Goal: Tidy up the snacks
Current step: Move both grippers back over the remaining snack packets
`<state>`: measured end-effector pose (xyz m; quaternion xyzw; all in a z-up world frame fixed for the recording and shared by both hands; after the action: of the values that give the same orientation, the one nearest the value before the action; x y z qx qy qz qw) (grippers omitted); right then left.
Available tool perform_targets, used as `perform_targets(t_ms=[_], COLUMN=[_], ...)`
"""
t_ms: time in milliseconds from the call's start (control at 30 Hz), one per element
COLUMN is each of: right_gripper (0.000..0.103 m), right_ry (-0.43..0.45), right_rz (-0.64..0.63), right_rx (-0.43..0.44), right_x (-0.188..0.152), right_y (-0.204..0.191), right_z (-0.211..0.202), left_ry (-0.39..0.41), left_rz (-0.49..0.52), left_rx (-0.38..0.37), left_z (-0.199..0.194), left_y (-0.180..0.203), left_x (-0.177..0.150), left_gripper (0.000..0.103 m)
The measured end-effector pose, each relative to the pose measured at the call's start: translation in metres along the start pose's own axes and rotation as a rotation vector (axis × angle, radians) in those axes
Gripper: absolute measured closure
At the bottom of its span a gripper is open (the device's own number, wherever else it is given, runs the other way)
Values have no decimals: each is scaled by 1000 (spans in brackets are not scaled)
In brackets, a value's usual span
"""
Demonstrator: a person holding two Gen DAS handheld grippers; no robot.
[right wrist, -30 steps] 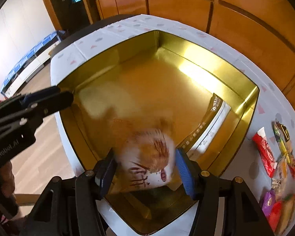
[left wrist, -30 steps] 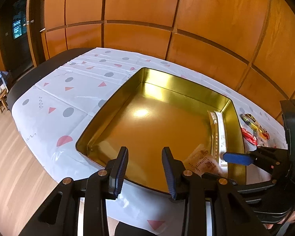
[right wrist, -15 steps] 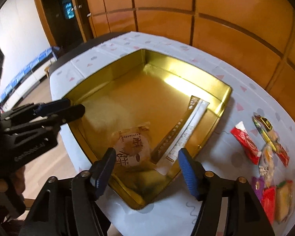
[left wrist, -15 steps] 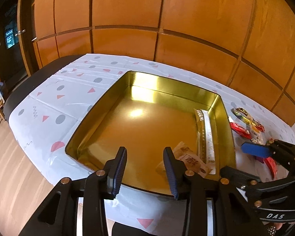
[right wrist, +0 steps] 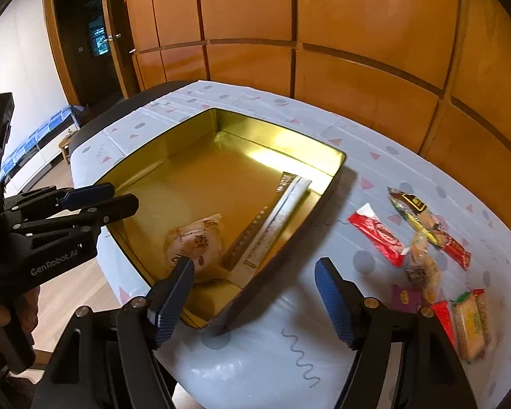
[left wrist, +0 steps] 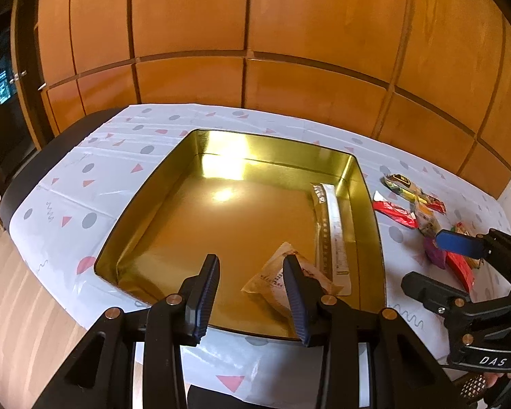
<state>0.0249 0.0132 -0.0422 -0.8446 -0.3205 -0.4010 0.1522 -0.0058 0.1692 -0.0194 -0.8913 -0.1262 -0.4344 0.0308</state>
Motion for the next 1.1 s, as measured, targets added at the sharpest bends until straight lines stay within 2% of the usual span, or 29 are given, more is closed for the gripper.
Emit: perform_targets(t_ms=[200, 433, 633, 767, 867, 1000, 1100], right_gripper=[27, 23, 23, 21, 20, 20, 20], right_ry=[13, -6, -28, -24, -33, -54, -27], right_rz=[10, 18, 47, 112, 162, 322, 363], right_rx=[-42, -148, -292, -384, -446, -473, -455], right_x=[-4, -16, -24, -33, -48, -70, -69], right_y=[22, 71, 140, 201, 244, 286, 295], right_z=[-13, -29, -52, -69, -74, -75, -79], left_ry=[0, 5, -11, -26, -58, -111, -147], left_rz=[33, 90, 172, 236, 261, 294, 397], left_rx=[-17, -70, -208, -309, -358, -342, -348], left_z=[-1, -1, 2, 2, 8, 24, 41], left_y=[13, 35, 71, 101, 122, 142, 162], left_x=[2, 3, 6, 7, 10, 18, 22], left_gripper=[64, 64, 62, 57, 54, 54, 57])
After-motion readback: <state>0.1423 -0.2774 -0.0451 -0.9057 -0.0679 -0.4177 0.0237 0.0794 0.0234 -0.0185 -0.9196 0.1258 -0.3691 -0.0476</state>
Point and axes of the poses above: each gripper's, at about its wrist camera, not at the fingertips, and z roughly the way its jaws point, y to its right, x to its top, the point moved 2 cm from there along z, roughly the way its jaws point, and after that the axes turned 10 degrees about y, right-handed, at the moved point
